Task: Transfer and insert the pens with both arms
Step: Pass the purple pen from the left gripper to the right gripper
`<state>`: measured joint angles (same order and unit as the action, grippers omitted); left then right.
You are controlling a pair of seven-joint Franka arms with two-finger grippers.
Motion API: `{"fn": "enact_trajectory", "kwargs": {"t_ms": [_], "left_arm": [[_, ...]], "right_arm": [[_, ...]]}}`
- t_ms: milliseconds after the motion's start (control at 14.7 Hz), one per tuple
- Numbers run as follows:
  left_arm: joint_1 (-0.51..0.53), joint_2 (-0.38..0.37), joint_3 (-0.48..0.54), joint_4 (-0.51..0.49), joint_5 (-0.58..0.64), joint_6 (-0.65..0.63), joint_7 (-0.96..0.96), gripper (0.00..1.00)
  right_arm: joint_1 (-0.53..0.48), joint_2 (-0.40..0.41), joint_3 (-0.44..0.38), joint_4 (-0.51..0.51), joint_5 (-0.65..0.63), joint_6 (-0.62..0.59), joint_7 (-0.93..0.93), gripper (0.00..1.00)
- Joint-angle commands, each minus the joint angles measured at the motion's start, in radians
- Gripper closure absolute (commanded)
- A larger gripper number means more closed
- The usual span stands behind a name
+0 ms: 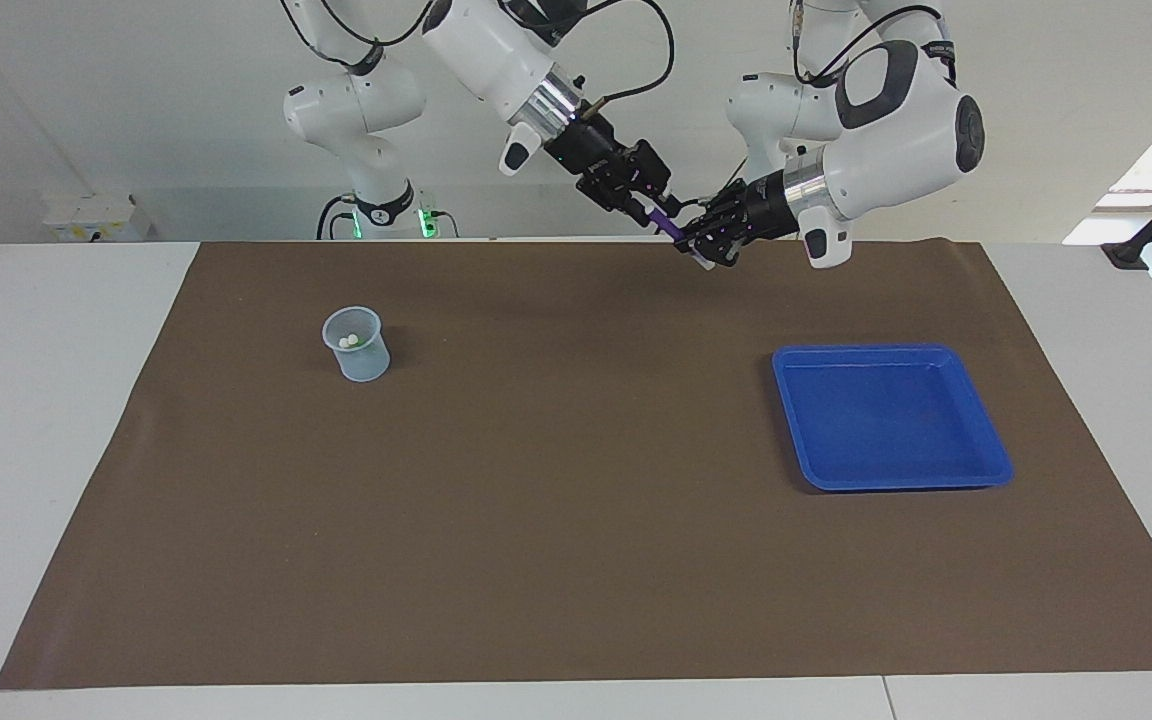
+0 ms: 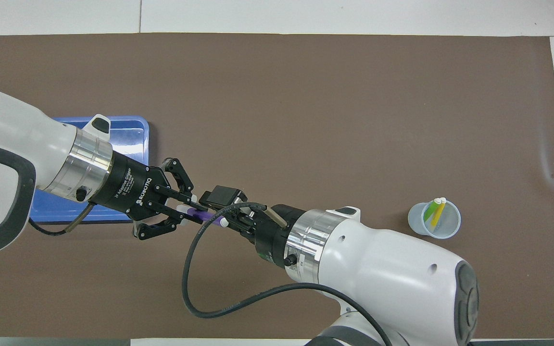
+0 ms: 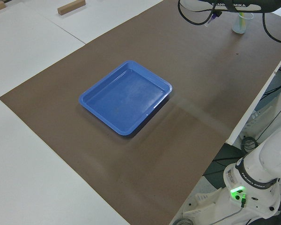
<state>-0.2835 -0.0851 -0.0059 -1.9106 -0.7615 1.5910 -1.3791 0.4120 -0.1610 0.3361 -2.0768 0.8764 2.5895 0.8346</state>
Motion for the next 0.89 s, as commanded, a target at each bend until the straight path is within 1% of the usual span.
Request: {"fn": "enact_trajectory", "kwargs": {"t_ms": [0,68,205,273,819], "left_arm": [[0.000,-0.039,0.004,-0.039,-0.019,0.023,-0.024,1.00],[0.000,-0.039,0.004,-0.039,-0.021,0.024,-0.024,1.00],[0.000,-0.039,0.007,-0.039,-0.030,0.024,-0.024,1.00],[0.000,-0.041,0.007,-0.039,-0.030,0.024,-0.024,1.00],[0.006,-0.042,0.007,-0.039,-0.030,0.024,-0.024,1.00]], "right_arm": [[0.007,0.001,0.004,0.000,0.004,-0.008,-0.023,0.37],[0.008,0.000,0.004,0.000,0.004,-0.008,-0.023,0.39],[0.008,0.001,0.004,0.000,0.004,-0.008,-0.023,0.53],[0.007,0.001,0.004,0.000,0.004,-0.009,-0.025,0.56],[-0.006,0.003,0.003,0.001,0.006,-0.012,-0.035,0.55]]}}
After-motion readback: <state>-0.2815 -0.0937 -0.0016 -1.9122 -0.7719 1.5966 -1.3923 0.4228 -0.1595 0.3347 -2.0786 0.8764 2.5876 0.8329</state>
